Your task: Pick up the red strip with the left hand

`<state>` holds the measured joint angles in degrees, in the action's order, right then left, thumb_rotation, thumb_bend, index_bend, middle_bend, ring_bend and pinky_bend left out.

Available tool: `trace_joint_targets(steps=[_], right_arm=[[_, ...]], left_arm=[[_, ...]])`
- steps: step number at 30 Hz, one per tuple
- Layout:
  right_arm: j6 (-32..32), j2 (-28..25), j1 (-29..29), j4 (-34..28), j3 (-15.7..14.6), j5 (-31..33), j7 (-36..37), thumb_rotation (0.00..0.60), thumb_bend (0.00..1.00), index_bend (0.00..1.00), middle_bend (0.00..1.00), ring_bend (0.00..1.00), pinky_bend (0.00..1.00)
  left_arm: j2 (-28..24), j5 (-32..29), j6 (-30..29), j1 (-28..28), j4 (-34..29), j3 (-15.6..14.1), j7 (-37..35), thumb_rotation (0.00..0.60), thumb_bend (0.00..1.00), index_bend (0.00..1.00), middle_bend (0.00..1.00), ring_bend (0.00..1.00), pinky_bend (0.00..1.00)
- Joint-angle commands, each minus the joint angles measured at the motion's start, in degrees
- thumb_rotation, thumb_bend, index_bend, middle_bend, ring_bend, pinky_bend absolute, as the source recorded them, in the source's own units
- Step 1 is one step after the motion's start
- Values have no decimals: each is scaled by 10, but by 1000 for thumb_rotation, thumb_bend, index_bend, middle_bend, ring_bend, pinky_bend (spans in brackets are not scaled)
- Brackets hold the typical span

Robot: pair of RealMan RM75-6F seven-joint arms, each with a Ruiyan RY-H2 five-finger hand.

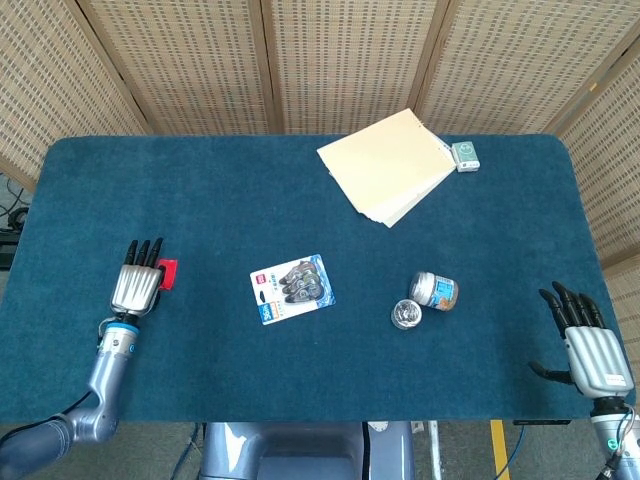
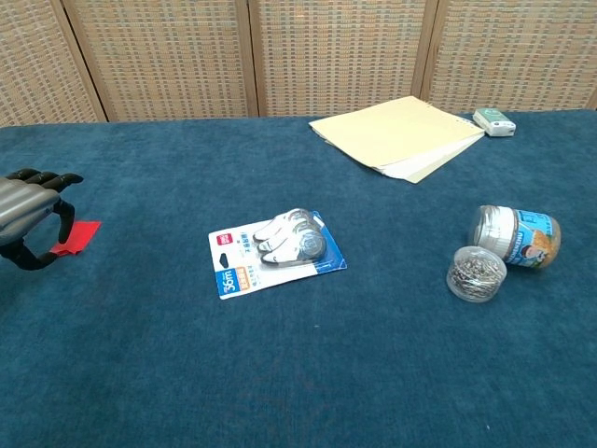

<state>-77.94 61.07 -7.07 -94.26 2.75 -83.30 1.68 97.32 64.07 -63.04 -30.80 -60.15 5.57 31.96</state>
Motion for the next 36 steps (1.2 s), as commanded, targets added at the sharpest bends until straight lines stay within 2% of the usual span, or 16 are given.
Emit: trace_joint_targets(steps=[1, 31, 36], right_arm=[[1, 0, 0, 1, 0, 1, 1, 600, 0, 6, 0, 0, 0], [0, -3, 0, 0, 1, 2, 8, 600, 0, 6, 0, 0, 0], [-1, -2, 1, 0, 1, 0, 9, 600, 0, 6, 0, 0, 0]], left_arm=[[4, 3, 1, -2, 4, 4, -2, 600, 354, 516, 0, 0, 0], [17, -5, 21, -7, 13, 17, 20, 600, 358, 516, 0, 0, 0], [20, -6, 23, -8, 18, 18, 22, 600, 394, 516, 0, 0, 0]])
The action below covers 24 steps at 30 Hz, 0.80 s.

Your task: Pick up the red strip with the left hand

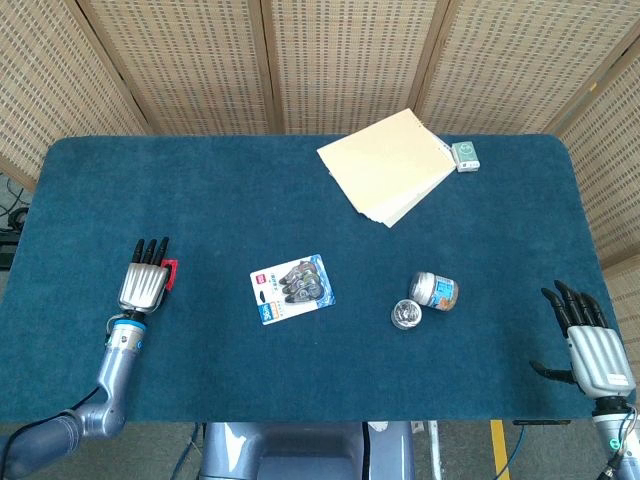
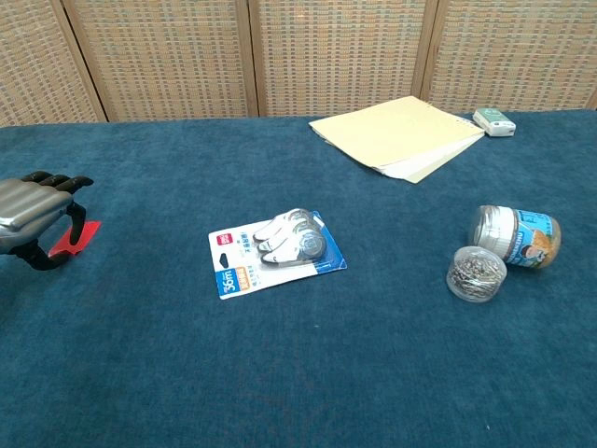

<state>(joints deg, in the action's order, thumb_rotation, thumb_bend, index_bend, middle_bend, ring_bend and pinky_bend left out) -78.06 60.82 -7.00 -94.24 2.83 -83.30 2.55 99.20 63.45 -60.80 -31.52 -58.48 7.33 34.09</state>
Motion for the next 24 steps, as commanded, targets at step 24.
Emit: trace_joint_targets(steps=[24], right_arm=[[-1, -1, 1, 0, 0, -1, 4, 600, 0, 6, 0, 0, 0]], left_arm=[[9, -7, 11, -3, 11, 9, 2, 600, 454, 583, 0, 0, 0]])
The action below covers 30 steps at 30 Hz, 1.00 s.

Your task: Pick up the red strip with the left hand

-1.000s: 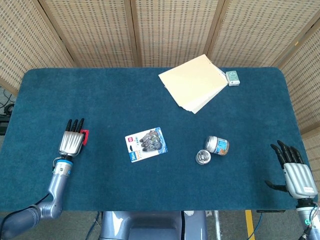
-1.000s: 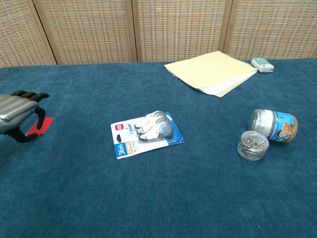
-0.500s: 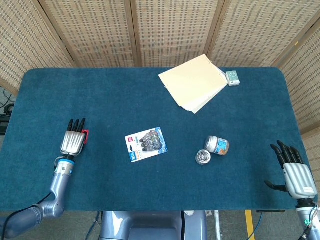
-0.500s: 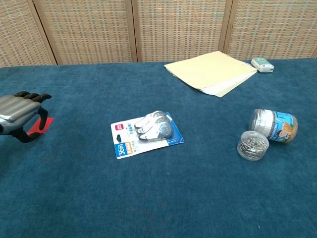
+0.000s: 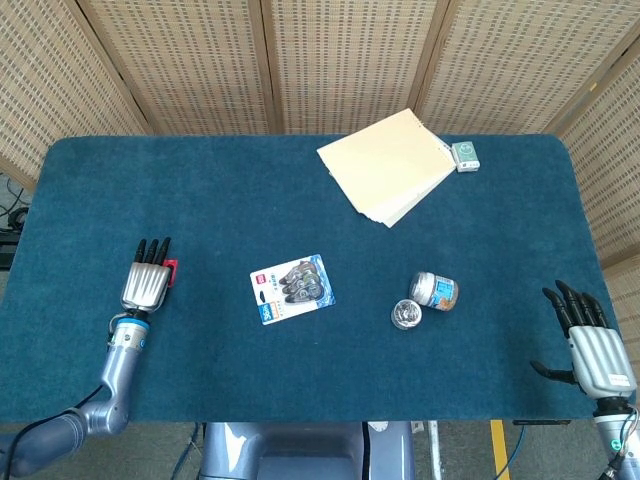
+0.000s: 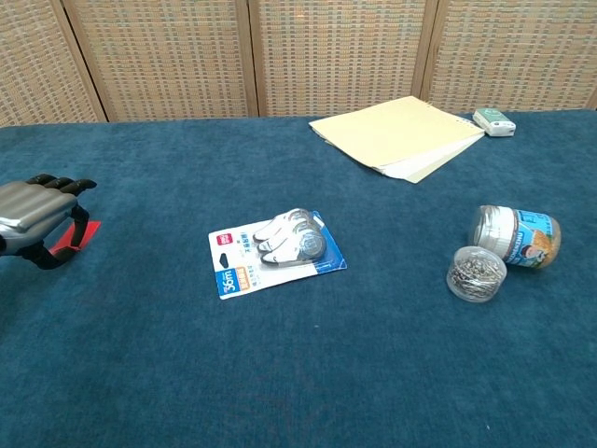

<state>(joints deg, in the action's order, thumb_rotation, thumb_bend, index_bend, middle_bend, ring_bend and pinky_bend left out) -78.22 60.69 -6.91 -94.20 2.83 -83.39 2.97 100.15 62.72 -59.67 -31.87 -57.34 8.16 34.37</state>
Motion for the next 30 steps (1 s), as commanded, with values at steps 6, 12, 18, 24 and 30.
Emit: trace_joint_targets(steps=[6, 12, 18, 24, 30], right_arm=[[1, 0, 0, -1, 0, 1, -2, 600, 0, 6, 0, 0, 0], [1, -1, 0, -1, 0, 1, -1, 600, 0, 6, 0, 0, 0], [2, -2, 0, -1, 0, 2, 0, 600, 0, 6, 0, 0, 0], [3, -1, -1, -2, 0, 2, 0, 600, 0, 6, 0, 0, 0], [2, -2, 0, -1, 1, 3, 4, 600, 0, 6, 0, 0, 0]], left_arm=[[-3, 6, -6, 2, -3, 0, -7, 600, 467, 603, 0, 0, 0], [-5, 6, -7, 3, -4, 2, -5, 600, 467, 607, 0, 0, 0], [-8, 4, -10, 0, -5, 8, -3, 600, 466, 607, 0, 0, 0], [-13, 4, -9, -9, -14, 16, 3, 600, 466, 607, 0, 0, 0], [-13, 7, -17, -20, -26, 24, 17, 600, 464, 607, 0, 0, 0]])
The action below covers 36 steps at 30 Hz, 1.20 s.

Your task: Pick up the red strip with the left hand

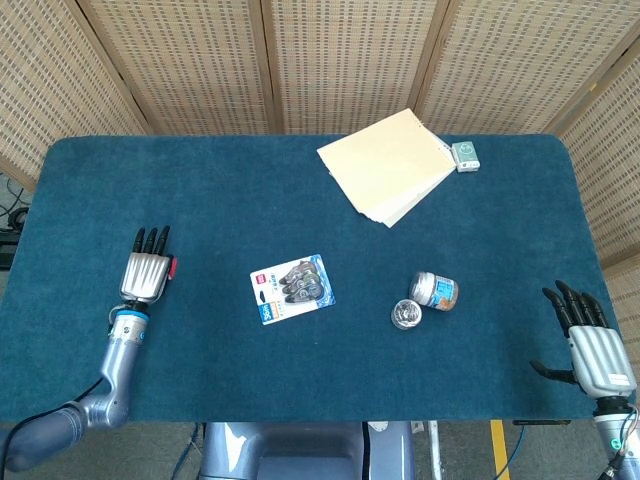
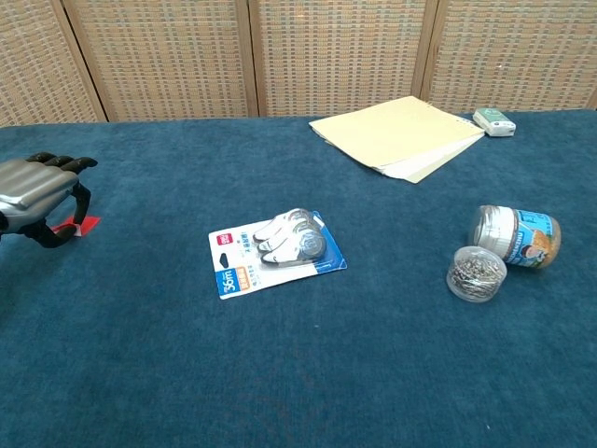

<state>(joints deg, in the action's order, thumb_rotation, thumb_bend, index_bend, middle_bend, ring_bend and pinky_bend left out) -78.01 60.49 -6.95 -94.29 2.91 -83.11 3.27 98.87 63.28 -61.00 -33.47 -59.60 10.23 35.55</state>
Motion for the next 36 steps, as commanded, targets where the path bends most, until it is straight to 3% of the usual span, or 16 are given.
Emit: trace_joint_targets(steps=[1, 31, 33, 36], right_arm=[[0, -1, 0, 1, 0, 0, 3, 600, 0, 6, 0, 0, 0], [-1, -2, 0, 0, 1, -2, 5, 600, 0, 6, 0, 0, 0], [-1, -2, 0, 0, 1, -1, 5, 600, 0, 6, 0, 0, 0], [-1, -3, 0, 0, 1, 0, 6, 600, 0, 6, 0, 0, 0]], left_arm=[[-1, 1, -5, -6, -4, 5, 8, 600, 464, 607, 0, 0, 0], [-72, -19, -56, -22, -108, 52, 39, 600, 451, 607, 0, 0, 0], [-82, -16, -67, -18, -130, 53, 36, 600, 432, 587, 0, 0, 0], [-96, -13, -81, -7, -166, 50, 30, 600, 386, 443, 0, 0, 0]])
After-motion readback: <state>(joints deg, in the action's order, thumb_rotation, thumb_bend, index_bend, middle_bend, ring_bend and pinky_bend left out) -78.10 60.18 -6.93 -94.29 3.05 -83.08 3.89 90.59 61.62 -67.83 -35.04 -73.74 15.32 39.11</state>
